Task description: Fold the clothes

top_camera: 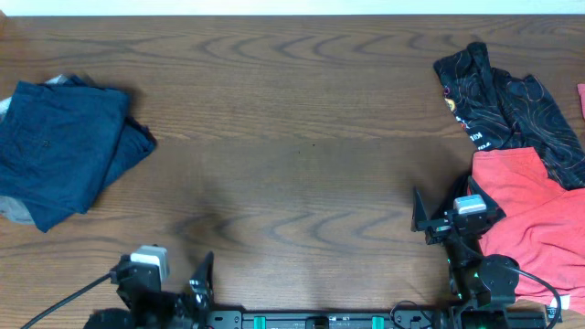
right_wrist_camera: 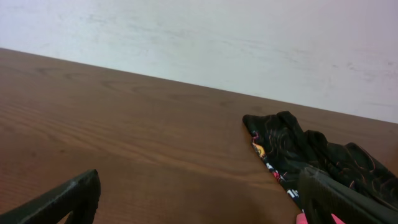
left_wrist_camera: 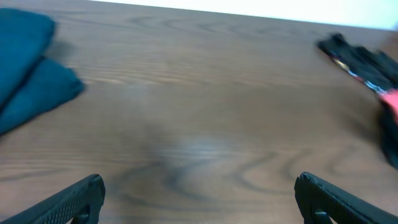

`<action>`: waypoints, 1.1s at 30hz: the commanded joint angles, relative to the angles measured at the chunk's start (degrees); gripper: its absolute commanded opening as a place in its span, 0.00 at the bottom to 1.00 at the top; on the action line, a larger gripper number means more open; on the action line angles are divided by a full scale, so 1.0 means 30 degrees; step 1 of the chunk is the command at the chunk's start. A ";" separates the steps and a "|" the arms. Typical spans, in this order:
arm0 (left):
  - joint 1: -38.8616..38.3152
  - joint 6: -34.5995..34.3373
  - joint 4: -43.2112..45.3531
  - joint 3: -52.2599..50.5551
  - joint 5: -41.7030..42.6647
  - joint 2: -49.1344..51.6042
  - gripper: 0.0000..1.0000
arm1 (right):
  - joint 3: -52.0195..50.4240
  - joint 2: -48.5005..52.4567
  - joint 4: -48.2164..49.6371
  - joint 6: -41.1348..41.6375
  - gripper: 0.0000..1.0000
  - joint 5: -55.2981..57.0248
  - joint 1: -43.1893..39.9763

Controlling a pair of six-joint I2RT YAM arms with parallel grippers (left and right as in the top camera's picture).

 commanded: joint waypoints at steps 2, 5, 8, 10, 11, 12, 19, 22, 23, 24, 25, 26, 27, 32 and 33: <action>0.2652 0.0444 0.1829 -0.2499 -0.0131 0.0007 0.98 | -0.0022 -0.0153 -0.0066 -0.0211 0.99 -0.0095 0.0189; 0.3840 0.0437 0.4605 -0.4976 -0.0066 -0.0211 0.98 | -0.0022 -0.0153 -0.0066 -0.0211 0.99 -0.0095 0.0189; 0.4065 0.0452 0.7490 -0.7373 -0.0080 -0.0466 0.98 | -0.0022 -0.0153 -0.0066 -0.0211 0.99 -0.0095 0.0189; 0.4065 0.0444 1.0091 -0.9012 -0.0073 -0.0459 0.98 | -0.0022 -0.0153 -0.0066 -0.0211 0.99 -0.0095 0.0189; 0.4065 0.0444 1.1293 -0.9697 -0.0073 -0.0459 0.98 | -0.0022 -0.0153 -0.0066 -0.0211 0.99 -0.0095 0.0189; 0.4065 0.0444 1.2502 -1.0360 -0.0073 -0.0459 0.98 | -0.0022 -0.0153 -0.0066 -0.0211 0.99 -0.0095 0.0189; 0.4051 0.0466 1.9613 -1.3886 -0.0015 -0.0459 0.98 | -0.0022 -0.0153 -0.0066 -0.0211 0.99 -0.0095 0.0189; 0.4051 0.0459 1.9343 -1.3908 -0.0007 -0.0459 0.98 | -0.0022 -0.0153 -0.0066 -0.0211 0.99 -0.0095 0.0189; 0.4044 0.0459 1.9300 -1.3908 -0.0015 -0.0459 0.98 | -0.0022 -0.0153 -0.0066 -0.0211 0.99 -0.0095 0.0189; 0.4051 0.0459 1.9307 -1.3908 -0.0015 -0.0459 0.98 | -0.0022 -0.0153 -0.0066 -0.0211 0.99 -0.0095 0.0189; 0.4051 0.0459 1.9307 -1.3908 -0.0007 -0.0459 0.98 | -0.0022 -0.0153 -0.0066 -0.0211 0.99 -0.0095 0.0189; 0.4051 0.0459 1.9307 -1.3908 -0.0015 -0.0459 0.98 | -0.0022 -0.0153 -0.0066 -0.0211 0.99 -0.0095 0.0189; 0.4051 0.0459 1.9307 -1.3908 -0.0007 -0.0452 0.98 | -0.0022 -0.0153 -0.0066 -0.0211 0.99 -0.0095 0.0189; 0.4051 0.0459 1.9307 -1.3908 -0.0015 -0.0415 0.98 | -0.0022 -0.0153 -0.0066 -0.0211 0.99 -0.0095 0.0189; 0.4051 0.0452 1.9307 -1.3908 -0.0007 -0.0415 0.98 | -0.0022 -0.0153 -0.0066 -0.0204 0.99 -0.0095 0.0189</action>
